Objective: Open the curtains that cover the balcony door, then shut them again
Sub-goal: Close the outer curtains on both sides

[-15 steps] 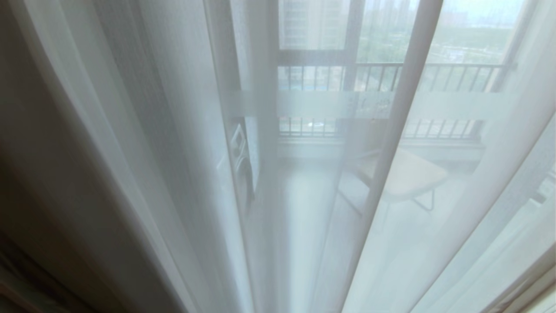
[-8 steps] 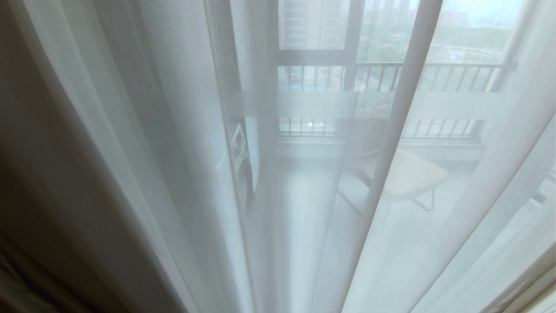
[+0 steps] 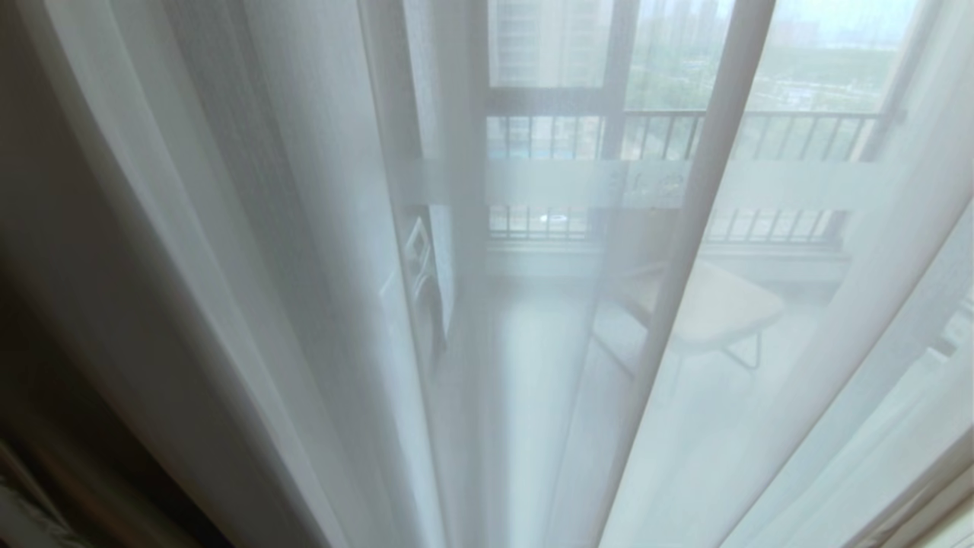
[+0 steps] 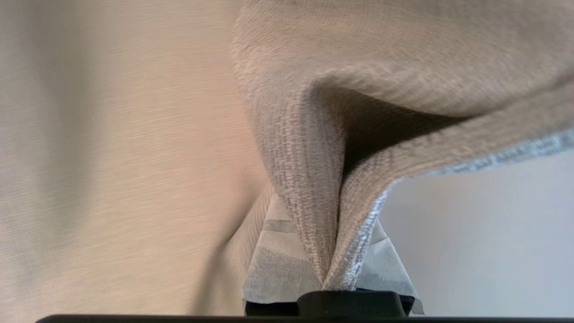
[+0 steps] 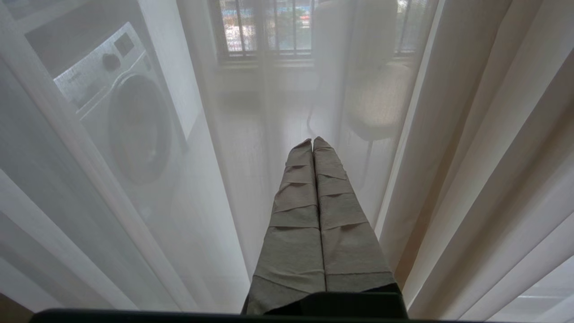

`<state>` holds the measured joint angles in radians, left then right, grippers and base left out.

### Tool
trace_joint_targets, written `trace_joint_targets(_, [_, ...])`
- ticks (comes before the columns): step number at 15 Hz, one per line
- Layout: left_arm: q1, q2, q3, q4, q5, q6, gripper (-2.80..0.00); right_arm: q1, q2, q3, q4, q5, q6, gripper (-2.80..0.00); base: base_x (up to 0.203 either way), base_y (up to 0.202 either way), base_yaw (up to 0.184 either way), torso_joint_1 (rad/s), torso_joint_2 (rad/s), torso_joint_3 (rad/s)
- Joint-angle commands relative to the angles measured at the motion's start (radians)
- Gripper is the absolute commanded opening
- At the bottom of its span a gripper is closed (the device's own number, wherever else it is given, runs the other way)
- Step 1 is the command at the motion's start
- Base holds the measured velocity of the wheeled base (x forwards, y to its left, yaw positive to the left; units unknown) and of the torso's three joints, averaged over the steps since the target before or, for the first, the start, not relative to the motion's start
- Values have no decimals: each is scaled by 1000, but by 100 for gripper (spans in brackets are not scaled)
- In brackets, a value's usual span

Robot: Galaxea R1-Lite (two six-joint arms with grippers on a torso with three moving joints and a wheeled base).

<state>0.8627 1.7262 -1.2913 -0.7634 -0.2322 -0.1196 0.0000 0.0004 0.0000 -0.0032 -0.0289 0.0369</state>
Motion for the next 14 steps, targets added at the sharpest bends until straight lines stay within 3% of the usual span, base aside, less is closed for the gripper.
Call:
trace_joint_targets(1, [-71, -138, 85, -5, -9, -2, -280, 0, 0, 0, 0, 0, 0, -280, 0, 0, 0, 0, 0, 0])
trace_joint_targets(7, [-309, -253, 181, -6, -11, -39, -280, 0, 0, 0, 0, 0, 0, -280, 0, 0, 0, 0, 0, 0])
trace_joint_targets(14, [-510, -289, 207, -5, -10, -56, -280, 0, 0, 0, 0, 0, 0, -280, 0, 0, 0, 0, 0, 0])
